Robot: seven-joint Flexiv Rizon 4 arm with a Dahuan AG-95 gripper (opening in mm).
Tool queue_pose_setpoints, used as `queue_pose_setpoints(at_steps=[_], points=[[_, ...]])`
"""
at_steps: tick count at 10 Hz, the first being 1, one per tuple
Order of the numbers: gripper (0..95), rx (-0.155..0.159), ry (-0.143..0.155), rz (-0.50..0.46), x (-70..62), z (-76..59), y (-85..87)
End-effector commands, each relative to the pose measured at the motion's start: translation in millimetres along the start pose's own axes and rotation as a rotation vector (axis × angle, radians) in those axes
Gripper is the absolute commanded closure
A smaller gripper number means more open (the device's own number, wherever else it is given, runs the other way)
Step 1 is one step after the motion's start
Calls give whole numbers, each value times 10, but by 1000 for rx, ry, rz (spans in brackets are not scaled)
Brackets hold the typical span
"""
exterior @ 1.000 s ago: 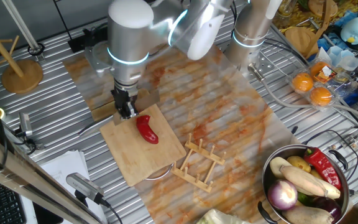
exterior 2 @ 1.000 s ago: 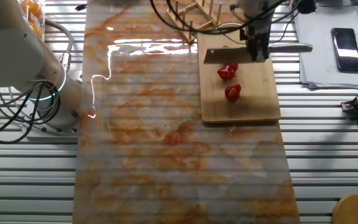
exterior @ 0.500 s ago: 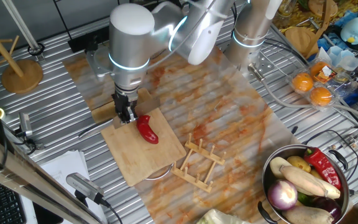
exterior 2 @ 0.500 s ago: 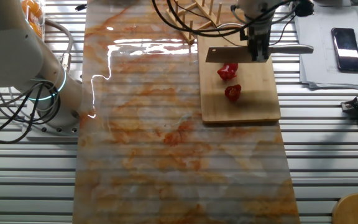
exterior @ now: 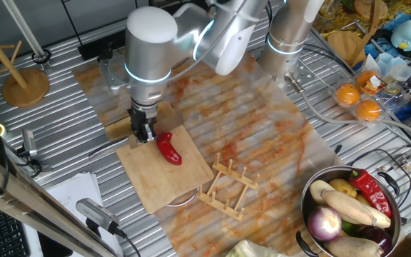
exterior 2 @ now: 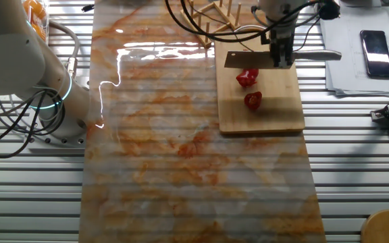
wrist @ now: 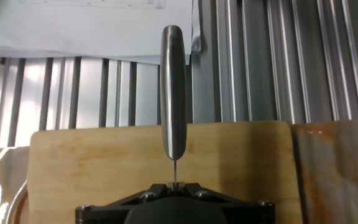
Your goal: Chop the chili peppers
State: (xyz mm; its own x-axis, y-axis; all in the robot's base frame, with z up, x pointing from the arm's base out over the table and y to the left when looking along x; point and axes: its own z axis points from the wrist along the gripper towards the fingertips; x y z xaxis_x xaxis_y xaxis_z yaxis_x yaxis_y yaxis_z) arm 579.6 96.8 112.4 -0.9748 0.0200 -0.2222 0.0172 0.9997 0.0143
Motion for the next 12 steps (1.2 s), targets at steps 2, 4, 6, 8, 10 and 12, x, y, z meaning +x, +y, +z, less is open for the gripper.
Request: queue_pose_setpoints(at_steps=[2, 4, 6, 8, 10, 12], points=[[950, 8, 0, 10, -2, 9, 97], [950, 26, 2, 27, 6, 78, 260], [950, 34, 3, 24, 33, 105, 285], [950, 36, 0, 14, 68, 87, 229], [950, 34, 0, 19, 114, 64, 193], [950, 30, -8, 19, 185, 89, 157]])
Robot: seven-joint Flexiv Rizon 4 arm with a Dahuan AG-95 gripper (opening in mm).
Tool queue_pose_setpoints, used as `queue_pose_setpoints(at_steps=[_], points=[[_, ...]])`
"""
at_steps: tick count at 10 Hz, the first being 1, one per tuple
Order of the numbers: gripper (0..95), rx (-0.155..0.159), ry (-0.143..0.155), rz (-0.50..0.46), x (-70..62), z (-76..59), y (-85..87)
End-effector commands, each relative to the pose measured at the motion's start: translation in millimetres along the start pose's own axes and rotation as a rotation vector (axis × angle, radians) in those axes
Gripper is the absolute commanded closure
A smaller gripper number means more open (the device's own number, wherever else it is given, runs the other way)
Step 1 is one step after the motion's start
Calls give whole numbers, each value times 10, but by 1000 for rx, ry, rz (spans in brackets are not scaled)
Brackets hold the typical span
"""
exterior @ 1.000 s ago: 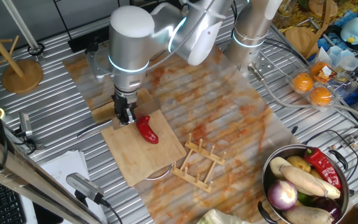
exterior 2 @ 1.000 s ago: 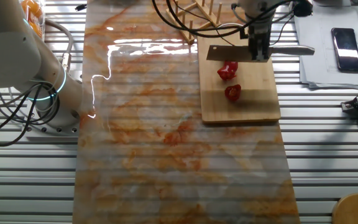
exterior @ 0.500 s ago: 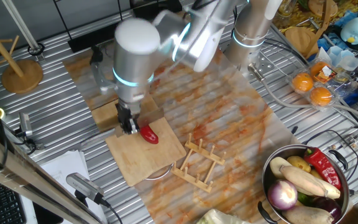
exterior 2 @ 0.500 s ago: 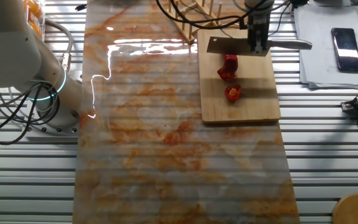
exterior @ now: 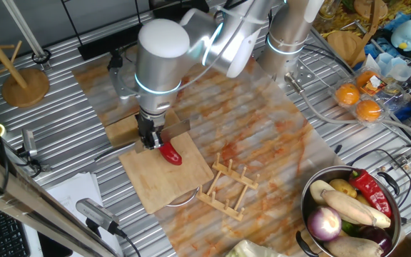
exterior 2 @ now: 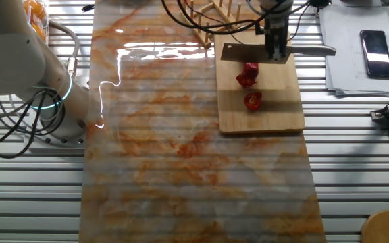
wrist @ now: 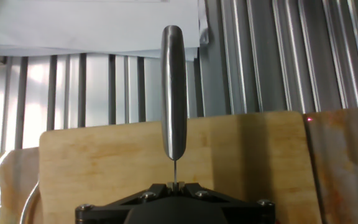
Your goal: Chop the chili peppers
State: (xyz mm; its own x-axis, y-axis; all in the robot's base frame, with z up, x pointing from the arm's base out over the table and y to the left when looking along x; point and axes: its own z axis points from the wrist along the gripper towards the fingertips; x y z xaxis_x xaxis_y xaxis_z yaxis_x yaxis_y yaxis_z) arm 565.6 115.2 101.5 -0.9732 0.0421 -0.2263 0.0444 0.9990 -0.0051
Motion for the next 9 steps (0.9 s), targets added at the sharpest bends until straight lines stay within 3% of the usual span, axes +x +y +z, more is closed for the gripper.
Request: queue_pose_setpoints(at_steps=[1, 9], points=[[950, 4, -4, -1, 32, 14, -23], [950, 4, -2, 4, 57, 11, -11]])
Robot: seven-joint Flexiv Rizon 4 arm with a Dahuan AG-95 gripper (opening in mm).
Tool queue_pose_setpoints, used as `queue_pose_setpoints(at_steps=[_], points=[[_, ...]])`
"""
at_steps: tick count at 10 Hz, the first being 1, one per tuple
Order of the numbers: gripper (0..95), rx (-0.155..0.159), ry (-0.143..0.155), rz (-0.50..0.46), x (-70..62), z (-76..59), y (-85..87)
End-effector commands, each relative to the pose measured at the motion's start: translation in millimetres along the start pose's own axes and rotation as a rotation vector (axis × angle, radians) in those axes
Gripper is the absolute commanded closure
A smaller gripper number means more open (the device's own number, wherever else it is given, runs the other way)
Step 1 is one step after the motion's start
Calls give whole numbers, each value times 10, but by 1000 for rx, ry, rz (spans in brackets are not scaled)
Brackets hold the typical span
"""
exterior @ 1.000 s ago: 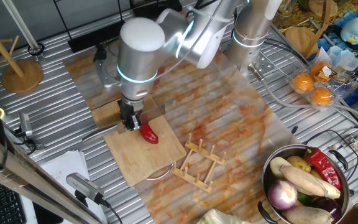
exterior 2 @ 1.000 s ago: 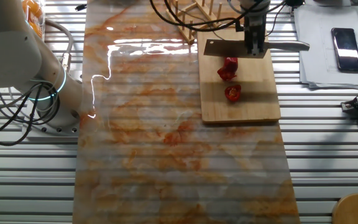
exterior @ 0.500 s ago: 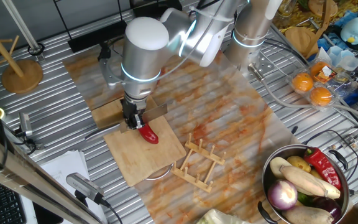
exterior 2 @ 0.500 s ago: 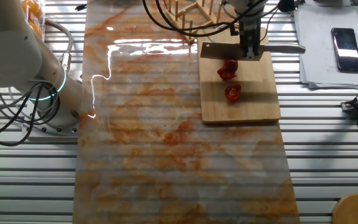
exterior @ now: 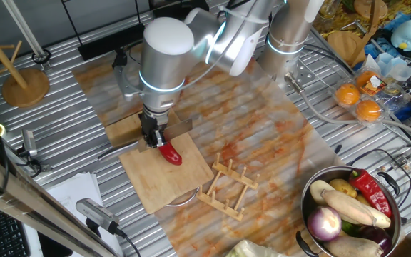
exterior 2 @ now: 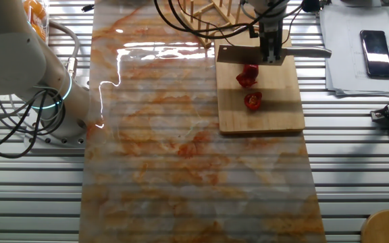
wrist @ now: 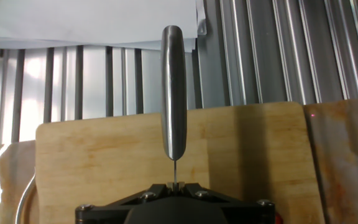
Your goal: Chop the chili peppers
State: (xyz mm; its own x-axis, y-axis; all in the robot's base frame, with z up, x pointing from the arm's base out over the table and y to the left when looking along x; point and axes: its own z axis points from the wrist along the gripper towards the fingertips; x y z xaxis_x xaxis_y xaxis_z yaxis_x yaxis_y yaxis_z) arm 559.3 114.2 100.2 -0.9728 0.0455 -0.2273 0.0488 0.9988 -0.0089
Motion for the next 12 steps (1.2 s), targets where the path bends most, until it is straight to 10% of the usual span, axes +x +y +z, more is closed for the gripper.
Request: queue_pose_setpoints(at_steps=[1, 12], points=[[950, -1, -2, 2, -1, 29, 4], [950, 1, -19, 33, 24, 51, -30]])
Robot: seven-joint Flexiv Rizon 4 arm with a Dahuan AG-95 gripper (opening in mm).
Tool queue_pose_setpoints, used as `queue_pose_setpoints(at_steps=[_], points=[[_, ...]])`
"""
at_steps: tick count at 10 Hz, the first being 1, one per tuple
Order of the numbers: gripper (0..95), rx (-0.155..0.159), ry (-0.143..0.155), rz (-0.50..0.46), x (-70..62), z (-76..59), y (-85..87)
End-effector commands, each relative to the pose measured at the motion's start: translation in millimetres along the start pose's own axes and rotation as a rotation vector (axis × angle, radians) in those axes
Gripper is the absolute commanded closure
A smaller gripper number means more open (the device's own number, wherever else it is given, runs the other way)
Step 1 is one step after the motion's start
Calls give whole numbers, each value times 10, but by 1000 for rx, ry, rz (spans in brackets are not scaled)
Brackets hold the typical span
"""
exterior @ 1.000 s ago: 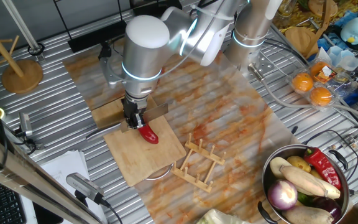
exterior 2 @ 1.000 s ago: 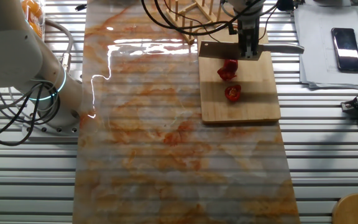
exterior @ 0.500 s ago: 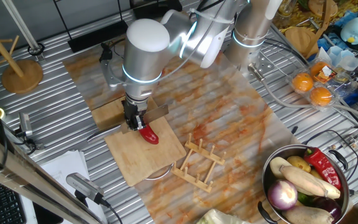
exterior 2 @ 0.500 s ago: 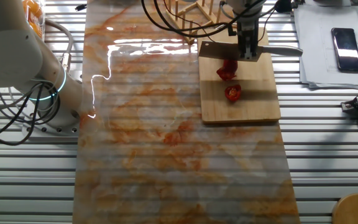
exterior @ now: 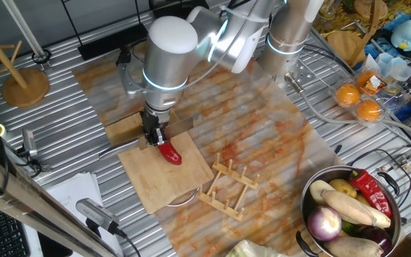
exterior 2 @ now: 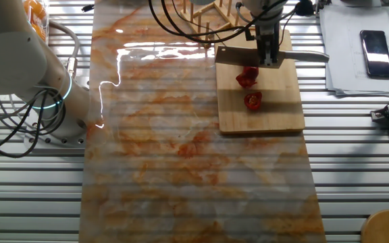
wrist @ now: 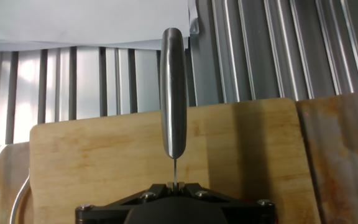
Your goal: Chop the chili peppers
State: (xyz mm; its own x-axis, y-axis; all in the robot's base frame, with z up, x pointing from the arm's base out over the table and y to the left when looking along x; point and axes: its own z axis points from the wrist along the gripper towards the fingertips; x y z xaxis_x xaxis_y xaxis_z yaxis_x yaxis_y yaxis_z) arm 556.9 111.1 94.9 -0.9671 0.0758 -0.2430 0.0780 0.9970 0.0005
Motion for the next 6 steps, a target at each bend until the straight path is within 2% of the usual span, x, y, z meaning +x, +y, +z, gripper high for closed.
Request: queue_pose_setpoints(at_steps=[1, 5, 6], points=[[950, 6, -2, 4, -1, 21, 0], [950, 12, -4, 2, 11, 46, -36], [950, 11, 1, 1, 29, 95, -46]])
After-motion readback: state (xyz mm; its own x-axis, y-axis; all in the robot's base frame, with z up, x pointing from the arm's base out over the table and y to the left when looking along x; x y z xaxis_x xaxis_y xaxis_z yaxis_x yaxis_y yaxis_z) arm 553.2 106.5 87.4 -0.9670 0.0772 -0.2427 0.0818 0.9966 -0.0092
